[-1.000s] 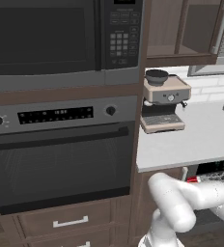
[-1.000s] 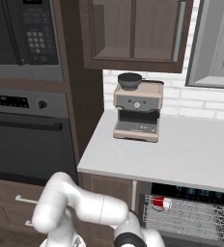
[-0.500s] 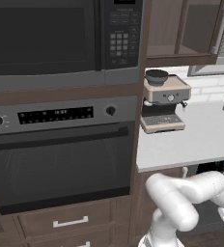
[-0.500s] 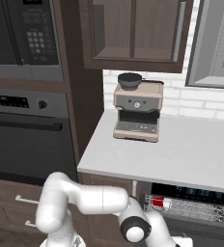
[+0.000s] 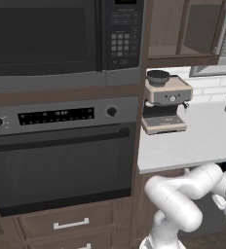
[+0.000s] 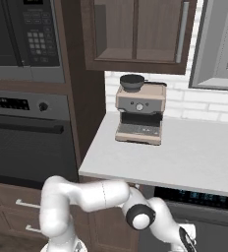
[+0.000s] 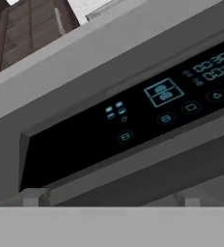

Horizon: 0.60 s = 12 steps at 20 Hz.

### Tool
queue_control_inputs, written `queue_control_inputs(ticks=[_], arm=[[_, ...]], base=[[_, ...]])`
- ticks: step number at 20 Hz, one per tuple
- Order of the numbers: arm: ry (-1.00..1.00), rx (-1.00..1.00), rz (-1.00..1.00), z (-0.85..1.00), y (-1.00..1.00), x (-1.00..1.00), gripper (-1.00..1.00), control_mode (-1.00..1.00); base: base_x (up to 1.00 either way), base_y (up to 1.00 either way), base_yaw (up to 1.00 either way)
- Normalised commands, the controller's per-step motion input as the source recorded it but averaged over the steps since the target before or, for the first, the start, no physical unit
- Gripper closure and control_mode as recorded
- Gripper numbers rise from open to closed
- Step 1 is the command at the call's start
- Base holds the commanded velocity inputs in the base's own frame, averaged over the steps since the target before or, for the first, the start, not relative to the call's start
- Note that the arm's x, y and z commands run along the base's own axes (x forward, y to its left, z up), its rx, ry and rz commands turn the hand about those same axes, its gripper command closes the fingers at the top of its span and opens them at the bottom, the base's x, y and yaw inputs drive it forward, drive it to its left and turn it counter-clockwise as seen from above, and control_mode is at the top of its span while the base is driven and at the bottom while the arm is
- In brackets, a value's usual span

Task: Pick up the cup and bowl from the counter, place them in the dishwasher, and close the dishwasher door.

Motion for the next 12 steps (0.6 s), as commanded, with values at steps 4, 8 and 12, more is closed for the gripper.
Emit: queue_control_inputs(ticks=[4, 8, 12], arm=[[0.15, -0.09, 0.00, 0.06, 0.00, 0.76, -1.00, -1.00], [0.14, -0.08, 0.00, 0.02, 0.00, 0.74, -1.00, -1.00], [0.13, -0.06, 0.00, 0.00, 0.00, 0.70, -1.00, -1.00]], base=[[0.00, 0.00, 0.00], [0.00, 0.00, 0.00], [0.00, 0.00, 0.00]])
